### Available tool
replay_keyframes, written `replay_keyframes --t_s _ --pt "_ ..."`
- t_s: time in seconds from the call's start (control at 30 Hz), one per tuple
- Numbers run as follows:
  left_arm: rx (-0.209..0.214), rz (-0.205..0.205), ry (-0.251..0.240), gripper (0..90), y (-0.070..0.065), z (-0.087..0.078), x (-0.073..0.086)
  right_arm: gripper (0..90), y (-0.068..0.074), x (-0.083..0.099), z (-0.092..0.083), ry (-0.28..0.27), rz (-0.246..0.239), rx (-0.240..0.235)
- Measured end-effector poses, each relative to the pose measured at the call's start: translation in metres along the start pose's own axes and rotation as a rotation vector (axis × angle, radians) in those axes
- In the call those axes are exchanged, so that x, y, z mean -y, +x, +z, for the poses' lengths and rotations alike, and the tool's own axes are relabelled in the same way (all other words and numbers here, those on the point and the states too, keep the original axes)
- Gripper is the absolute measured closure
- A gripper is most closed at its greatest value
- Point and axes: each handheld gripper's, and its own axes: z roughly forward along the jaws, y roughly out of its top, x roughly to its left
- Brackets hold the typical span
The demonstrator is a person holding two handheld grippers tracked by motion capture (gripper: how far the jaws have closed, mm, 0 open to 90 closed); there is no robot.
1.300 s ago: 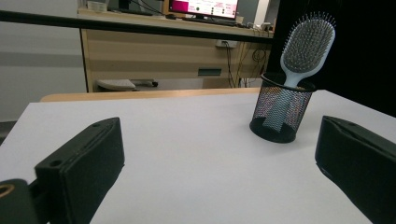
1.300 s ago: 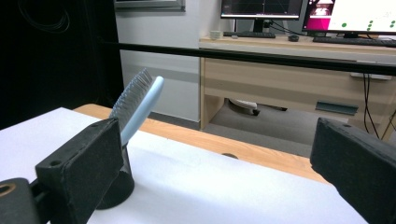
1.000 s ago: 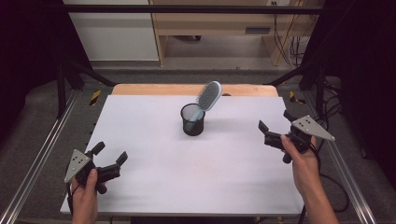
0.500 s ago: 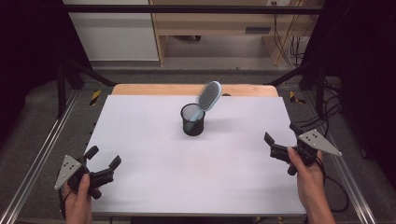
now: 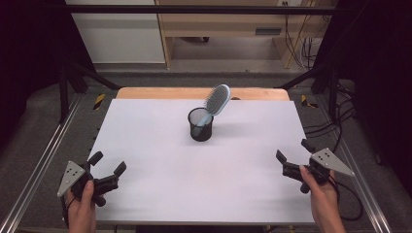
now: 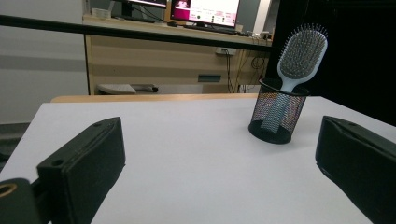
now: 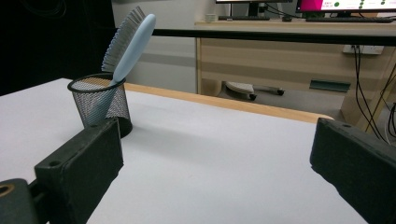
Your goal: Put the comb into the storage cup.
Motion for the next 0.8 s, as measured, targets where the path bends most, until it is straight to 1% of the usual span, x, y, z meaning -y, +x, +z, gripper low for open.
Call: replay_keyframes --t_s 0.13,0.37,0.47,0.5,0.8 --pt "0.002 0.005 0.004 1.5 0.0 0.001 0.001 2.7 0.001 0.007 0.0 0.01 0.003 -0.009" --pt "0.008 0.003 0.005 1.5 0.001 0.001 0.001 3.1 0.005 0.02 0.003 0.029 -0.003 -0.027" --pt "0.017 0.017 0.007 1.4 0.0 0.003 0.002 3.0 0.007 0.025 0.005 0.042 -0.005 -0.039" --pt "0.019 0.015 0.008 1.4 -0.001 0.003 0.002 3.0 0.008 0.026 0.006 0.048 -0.007 -0.044" --pt "0.032 0.032 0.013 1.5 -0.003 0.004 0.002 2.9 0.015 0.033 0.01 0.061 -0.004 -0.072"
